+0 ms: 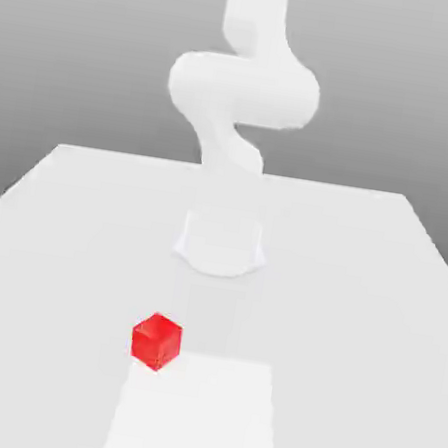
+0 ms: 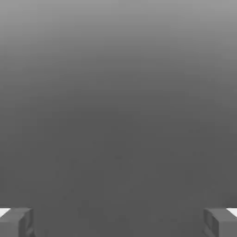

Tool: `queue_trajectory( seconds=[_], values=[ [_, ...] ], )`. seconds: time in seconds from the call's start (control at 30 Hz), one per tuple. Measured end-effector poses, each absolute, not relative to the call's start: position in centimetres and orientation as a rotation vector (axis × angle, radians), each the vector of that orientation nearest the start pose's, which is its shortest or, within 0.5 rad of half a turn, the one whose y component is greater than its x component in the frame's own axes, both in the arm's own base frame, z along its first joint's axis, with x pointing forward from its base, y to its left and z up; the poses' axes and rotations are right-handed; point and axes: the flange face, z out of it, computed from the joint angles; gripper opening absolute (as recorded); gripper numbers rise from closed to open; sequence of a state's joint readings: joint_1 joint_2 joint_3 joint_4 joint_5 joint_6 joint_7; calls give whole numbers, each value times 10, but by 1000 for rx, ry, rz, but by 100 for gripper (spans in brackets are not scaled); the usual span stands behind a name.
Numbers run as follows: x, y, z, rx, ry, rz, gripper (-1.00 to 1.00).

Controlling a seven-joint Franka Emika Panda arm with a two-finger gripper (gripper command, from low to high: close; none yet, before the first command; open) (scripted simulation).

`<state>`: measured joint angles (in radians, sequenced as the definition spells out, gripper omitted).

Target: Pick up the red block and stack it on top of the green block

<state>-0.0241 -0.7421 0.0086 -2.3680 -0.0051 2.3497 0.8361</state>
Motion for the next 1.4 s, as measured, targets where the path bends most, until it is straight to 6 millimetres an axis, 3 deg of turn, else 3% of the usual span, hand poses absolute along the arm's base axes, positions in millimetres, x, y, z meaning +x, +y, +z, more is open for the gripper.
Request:
queue_trajectory(
  seconds=[0.13,0.3,0.4,0.6,0.67,0.77,0.8,1.03,1.3,1.4],
  values=[
    [404,-19,562,-2511,1288,-776,0],
    [408,-41,436,-2530,1513,-542,0],
    [391,-53,361,-2521,1659,-382,0],
    [329,-70,209,-2454,1942,-45,0],
    [322,-70,181,-2447,1967,-13,0],
    [318,-71,154,-2443,1975,-3,0],
    [317,-71,147,-2443,1975,-1,-100],
    [317,-70,146,-2442,1976,-2,-100],
    [317,-71,203,-2442,1976,-2,-100],
    [337,-88,214,-2349,2078,4,-100]
  ],
)
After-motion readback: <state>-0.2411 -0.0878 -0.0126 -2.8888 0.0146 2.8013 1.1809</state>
